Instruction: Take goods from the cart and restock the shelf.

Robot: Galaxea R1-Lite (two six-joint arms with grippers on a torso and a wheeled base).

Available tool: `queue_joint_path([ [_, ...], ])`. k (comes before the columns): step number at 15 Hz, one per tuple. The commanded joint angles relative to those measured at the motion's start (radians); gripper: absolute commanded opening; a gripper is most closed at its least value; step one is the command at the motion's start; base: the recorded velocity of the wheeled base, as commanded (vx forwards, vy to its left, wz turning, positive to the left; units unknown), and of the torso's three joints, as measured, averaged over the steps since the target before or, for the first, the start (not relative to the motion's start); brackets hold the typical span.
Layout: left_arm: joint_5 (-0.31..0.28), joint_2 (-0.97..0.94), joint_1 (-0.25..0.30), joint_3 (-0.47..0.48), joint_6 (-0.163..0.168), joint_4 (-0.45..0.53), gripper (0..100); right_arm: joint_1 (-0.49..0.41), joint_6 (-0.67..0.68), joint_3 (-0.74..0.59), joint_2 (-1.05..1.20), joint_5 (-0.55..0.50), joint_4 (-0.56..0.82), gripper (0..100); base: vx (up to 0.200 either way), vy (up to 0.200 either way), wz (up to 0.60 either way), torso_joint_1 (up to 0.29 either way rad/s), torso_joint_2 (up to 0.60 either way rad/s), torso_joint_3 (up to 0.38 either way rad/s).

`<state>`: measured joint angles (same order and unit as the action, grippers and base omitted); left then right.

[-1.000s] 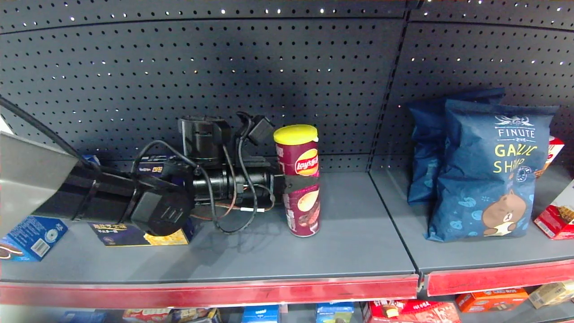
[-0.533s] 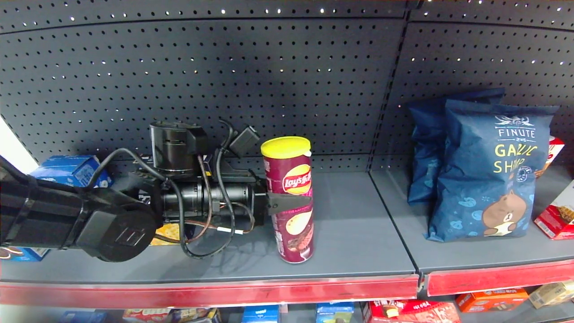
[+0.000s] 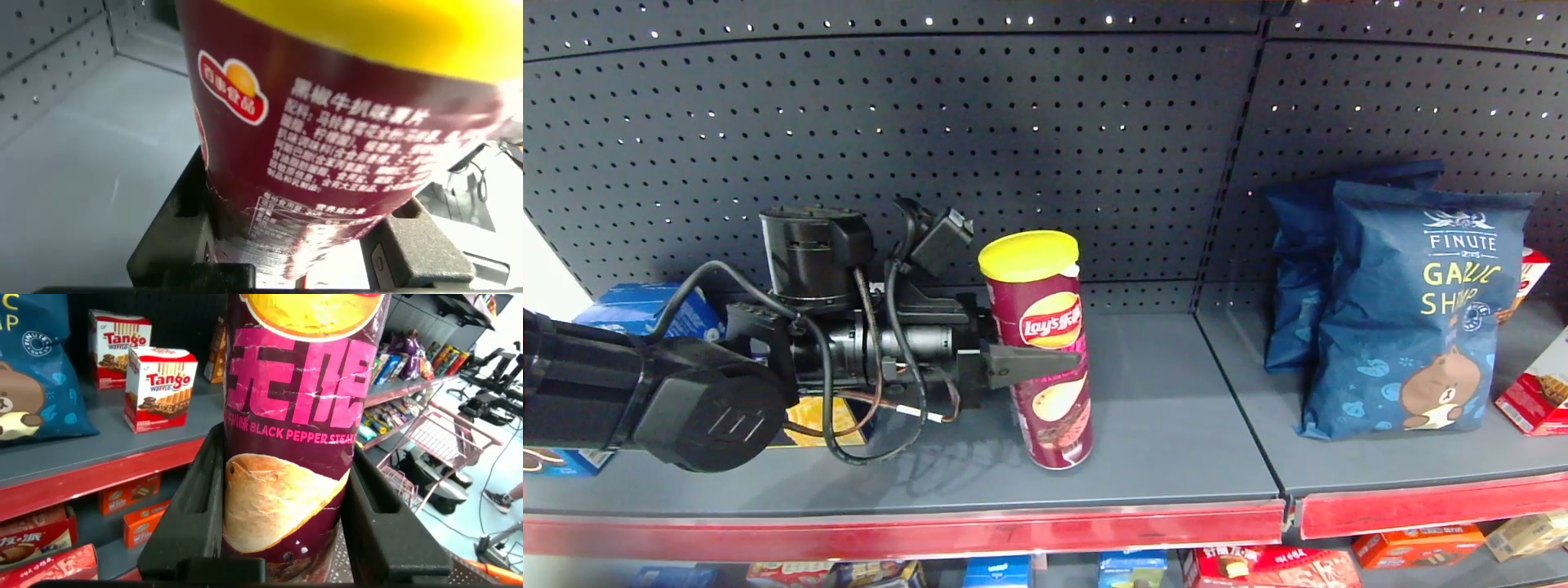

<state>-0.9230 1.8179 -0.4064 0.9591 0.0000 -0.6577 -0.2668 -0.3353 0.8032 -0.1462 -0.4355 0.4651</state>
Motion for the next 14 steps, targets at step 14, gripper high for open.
queue_joint_path([
  [14,-0.051,-0.003,0.044,-0.065,0.058,-0.002,0,0.0,-0.001,0.004,0.03,0.0,0.033,0,0.0,0.0,0.0,0.0,0.0,0.0],
])
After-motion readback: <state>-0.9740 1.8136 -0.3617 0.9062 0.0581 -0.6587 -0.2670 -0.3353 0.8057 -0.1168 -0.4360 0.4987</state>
